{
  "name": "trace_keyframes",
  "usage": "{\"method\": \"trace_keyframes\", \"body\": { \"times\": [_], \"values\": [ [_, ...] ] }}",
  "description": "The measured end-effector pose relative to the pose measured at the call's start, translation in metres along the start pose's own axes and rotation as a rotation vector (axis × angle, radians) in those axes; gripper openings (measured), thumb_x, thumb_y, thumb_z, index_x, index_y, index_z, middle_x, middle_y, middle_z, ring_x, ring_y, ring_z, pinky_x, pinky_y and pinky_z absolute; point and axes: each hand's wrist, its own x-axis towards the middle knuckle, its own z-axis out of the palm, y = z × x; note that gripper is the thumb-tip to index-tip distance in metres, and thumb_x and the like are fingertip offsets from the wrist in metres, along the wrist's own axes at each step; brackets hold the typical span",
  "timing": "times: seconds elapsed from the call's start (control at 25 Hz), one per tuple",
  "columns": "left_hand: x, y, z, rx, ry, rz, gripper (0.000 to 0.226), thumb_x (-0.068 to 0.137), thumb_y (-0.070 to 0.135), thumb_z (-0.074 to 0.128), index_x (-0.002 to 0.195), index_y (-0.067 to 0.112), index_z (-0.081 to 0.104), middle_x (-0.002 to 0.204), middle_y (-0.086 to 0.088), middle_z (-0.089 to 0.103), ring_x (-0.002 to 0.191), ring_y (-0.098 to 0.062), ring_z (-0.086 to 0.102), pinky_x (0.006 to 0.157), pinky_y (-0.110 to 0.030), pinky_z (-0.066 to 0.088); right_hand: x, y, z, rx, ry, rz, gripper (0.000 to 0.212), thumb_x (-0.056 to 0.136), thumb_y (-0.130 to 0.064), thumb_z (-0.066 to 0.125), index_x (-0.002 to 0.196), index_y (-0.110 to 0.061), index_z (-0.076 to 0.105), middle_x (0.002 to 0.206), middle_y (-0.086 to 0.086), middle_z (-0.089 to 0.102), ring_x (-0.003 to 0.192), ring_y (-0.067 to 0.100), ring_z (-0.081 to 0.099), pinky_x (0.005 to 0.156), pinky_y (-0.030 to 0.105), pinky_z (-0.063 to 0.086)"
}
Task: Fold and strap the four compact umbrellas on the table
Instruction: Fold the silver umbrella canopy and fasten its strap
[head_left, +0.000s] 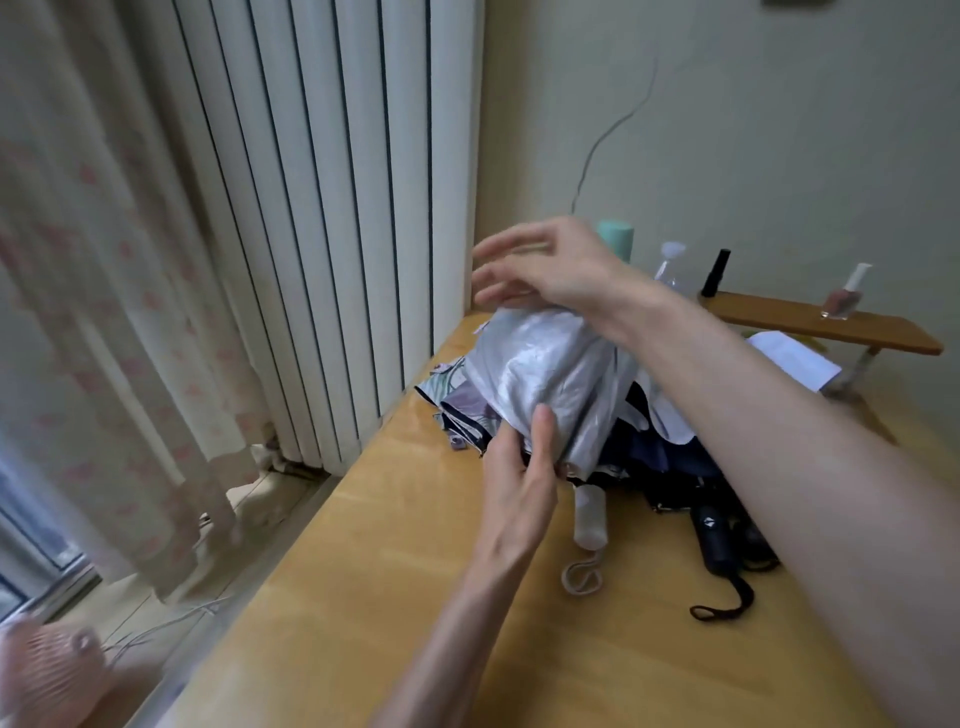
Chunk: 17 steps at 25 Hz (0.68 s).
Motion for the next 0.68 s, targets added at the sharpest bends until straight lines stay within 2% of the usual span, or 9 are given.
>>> {"method": "trace_keyframes", "body": {
  "times": [0.08, 0.12, 0.16, 0.24, 0.28, 0.36, 0.44, 0.52, 0.68],
  "values": [
    [0.000, 0.000, 0.000, -0.009, 0.012, -0.003, 0.033, 0.111, 0.043, 0.051, 0.080, 0.041, 0.062, 0.069, 0.023, 0.061, 0.072, -0.012, 0.058, 0.068, -0.037, 0.048, -0.011, 0.005, -0.026, -0.173, 0.218, -0.204, 0.016, 0.088, -0.015, 0.074, 0.099, -0.026, 0.079, 0.093, -0.004, 0.081, 0.092, 0.013, 0.078, 0.096, 0.037, 0.062],
    [0.000, 0.000, 0.000, -0.013, 0.018, -0.003, 0.033, 0.110, 0.046, 0.051, 0.079, 0.045, 0.062, 0.070, 0.021, 0.061, 0.072, -0.014, 0.058, 0.067, -0.039, 0.049, -0.017, 0.009, -0.040, -0.298, 0.287, -0.240, 0.019, 0.084, -0.026, 0.075, 0.101, -0.031, 0.079, 0.099, -0.011, 0.080, 0.099, 0.007, 0.075, 0.101, 0.037, 0.058],
    [0.001, -0.001, -0.001, -0.022, 0.022, -0.004, 0.034, 0.110, 0.049, 0.050, 0.077, 0.046, 0.061, 0.070, 0.017, 0.060, 0.071, -0.016, 0.058, 0.064, -0.043, 0.049, -0.021, 0.012, -0.051, -0.390, 0.323, -0.213, 0.030, 0.082, -0.036, 0.077, 0.112, -0.033, 0.078, 0.111, -0.014, 0.077, 0.109, 0.003, 0.071, 0.107, 0.037, 0.054],
    [0.001, -0.002, -0.001, -0.029, 0.036, -0.019, 0.038, 0.105, 0.058, 0.050, 0.074, 0.037, 0.055, 0.071, 0.005, 0.055, 0.067, -0.023, 0.054, 0.061, -0.055, 0.048, -0.033, 0.019, -0.067, -0.409, 0.258, -0.011, 0.062, 0.083, -0.053, 0.082, 0.139, -0.034, 0.065, 0.133, -0.010, 0.064, 0.126, 0.006, 0.059, 0.109, 0.032, 0.047],
    [0.001, -0.002, -0.001, -0.026, 0.044, -0.023, 0.040, 0.102, 0.061, 0.050, 0.074, 0.033, 0.053, 0.072, -0.001, 0.054, 0.067, -0.025, 0.053, 0.061, -0.057, 0.048, -0.036, 0.023, -0.071, -0.384, 0.200, 0.084, 0.074, 0.079, -0.061, 0.083, 0.144, -0.034, 0.060, 0.137, -0.008, 0.059, 0.129, 0.009, 0.055, 0.107, 0.030, 0.045],
    [-0.001, -0.001, 0.000, -0.053, 0.034, -0.034, 0.041, 0.104, 0.057, 0.050, 0.075, 0.027, 0.052, 0.073, -0.007, 0.053, 0.067, -0.027, 0.052, 0.058, -0.053, 0.046, -0.038, 0.029, -0.077, -0.360, 0.140, 0.118, 0.087, 0.067, -0.073, 0.084, 0.143, -0.038, 0.061, 0.140, -0.011, 0.059, 0.131, 0.009, 0.056, 0.105, 0.027, 0.046],
    [-0.002, -0.001, -0.001, -0.082, 0.025, -0.038, 0.041, 0.112, 0.040, 0.050, 0.076, 0.019, 0.050, 0.068, -0.010, 0.050, 0.060, -0.024, 0.052, 0.049, -0.039, 0.042, -0.035, 0.027, -0.079, -0.346, 0.129, 0.110, 0.084, 0.064, -0.072, 0.087, 0.137, -0.036, 0.066, 0.133, -0.012, 0.066, 0.123, 0.007, 0.062, 0.103, 0.026, 0.049],
    [-0.003, 0.000, -0.001, -0.098, 0.004, -0.030, 0.047, 0.114, 0.032, 0.047, 0.074, 0.007, 0.046, 0.062, -0.016, 0.048, 0.049, -0.019, 0.051, 0.043, -0.030, 0.038, -0.032, 0.020, -0.080, -0.365, 0.111, 0.127, 0.076, 0.061, -0.072, 0.089, 0.123, -0.030, 0.075, 0.120, -0.012, 0.075, 0.111, 0.006, 0.069, 0.100, 0.028, 0.053],
    [-0.006, 0.004, -0.003, -0.134, -0.032, -0.041, 0.056, 0.107, 0.040, 0.042, 0.065, 0.002, 0.043, 0.053, -0.020, 0.048, 0.046, -0.025, 0.049, 0.044, -0.033, 0.032, -0.031, 0.015, -0.079, -0.442, 0.111, 0.072, 0.067, 0.060, -0.072, 0.086, 0.103, -0.021, 0.080, 0.101, -0.007, 0.080, 0.098, 0.011, 0.074, 0.096, 0.036, 0.058]
  ]
}}
